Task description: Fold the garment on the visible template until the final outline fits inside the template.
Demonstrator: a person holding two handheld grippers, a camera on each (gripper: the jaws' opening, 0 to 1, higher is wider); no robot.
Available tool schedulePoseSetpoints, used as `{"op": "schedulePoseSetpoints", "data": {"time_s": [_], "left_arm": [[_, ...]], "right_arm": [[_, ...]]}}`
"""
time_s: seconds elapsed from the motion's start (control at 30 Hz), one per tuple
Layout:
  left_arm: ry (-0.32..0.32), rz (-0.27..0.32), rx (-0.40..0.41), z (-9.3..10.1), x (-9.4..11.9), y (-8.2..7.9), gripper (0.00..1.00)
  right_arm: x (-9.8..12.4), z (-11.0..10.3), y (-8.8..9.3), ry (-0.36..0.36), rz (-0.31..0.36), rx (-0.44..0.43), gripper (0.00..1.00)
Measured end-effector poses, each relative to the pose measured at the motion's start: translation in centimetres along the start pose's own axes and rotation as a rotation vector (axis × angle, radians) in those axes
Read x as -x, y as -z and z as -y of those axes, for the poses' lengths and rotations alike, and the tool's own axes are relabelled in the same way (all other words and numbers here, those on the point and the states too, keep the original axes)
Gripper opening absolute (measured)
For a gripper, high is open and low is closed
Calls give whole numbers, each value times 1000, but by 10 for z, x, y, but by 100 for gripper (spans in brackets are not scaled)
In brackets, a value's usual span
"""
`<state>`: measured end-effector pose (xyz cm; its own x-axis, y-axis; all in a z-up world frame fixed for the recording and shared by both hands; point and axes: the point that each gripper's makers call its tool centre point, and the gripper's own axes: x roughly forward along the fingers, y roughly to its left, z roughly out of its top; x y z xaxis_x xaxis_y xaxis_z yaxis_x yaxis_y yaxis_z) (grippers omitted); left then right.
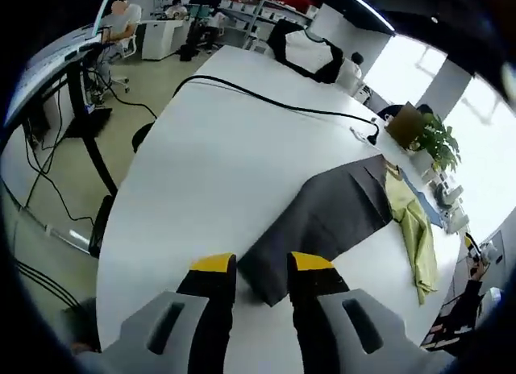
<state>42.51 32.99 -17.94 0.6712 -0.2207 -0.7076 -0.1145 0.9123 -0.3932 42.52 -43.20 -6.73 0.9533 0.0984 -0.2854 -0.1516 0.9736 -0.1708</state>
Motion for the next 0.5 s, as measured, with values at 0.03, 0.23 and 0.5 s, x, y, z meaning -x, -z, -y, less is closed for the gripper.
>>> {"op": "schedulePoseSetpoints", "data": {"time_s": [0.03,0.23,0.5], "left_arm": [[-1,0,5,3,-1,3,27],[17,-15,47,10,0,12,24],[103,14,124,27,1,9,12]], "right_arm": [[1,1,-2,5,8,3,45],[5,2,-6,17,29,0,45],[7,3,-4,26,27,-7,45]]}}
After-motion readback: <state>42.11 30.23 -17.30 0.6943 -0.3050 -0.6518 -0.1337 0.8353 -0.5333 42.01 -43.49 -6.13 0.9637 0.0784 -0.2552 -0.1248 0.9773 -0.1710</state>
